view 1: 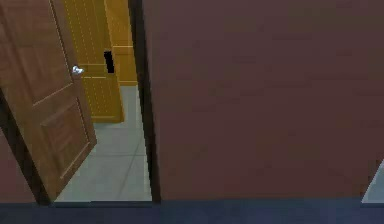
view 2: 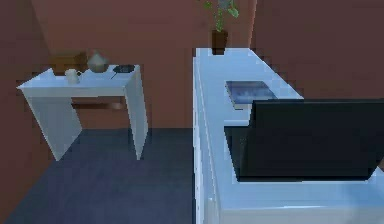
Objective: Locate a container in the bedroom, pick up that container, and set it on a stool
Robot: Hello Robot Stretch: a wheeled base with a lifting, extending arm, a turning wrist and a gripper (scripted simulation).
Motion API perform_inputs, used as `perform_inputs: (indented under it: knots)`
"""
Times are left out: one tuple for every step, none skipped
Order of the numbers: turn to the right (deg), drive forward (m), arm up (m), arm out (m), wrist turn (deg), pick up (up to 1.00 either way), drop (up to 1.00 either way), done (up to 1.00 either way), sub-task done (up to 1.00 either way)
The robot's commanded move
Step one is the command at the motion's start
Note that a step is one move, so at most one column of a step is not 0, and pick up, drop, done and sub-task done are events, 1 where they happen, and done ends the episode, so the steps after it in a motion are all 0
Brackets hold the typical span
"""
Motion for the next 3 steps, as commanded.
perform_inputs:
  knots:
    - [0.0,0.15,0.00,0.00,0.0,0.00,0.00,0.00,0.00]
    - [24.0,0.00,0.00,0.00,0.0,0.00,0.00,0.00,0.00]
    - [0.0,0.30,0.00,0.00,0.0,0.00,0.00,0.00,0.00]
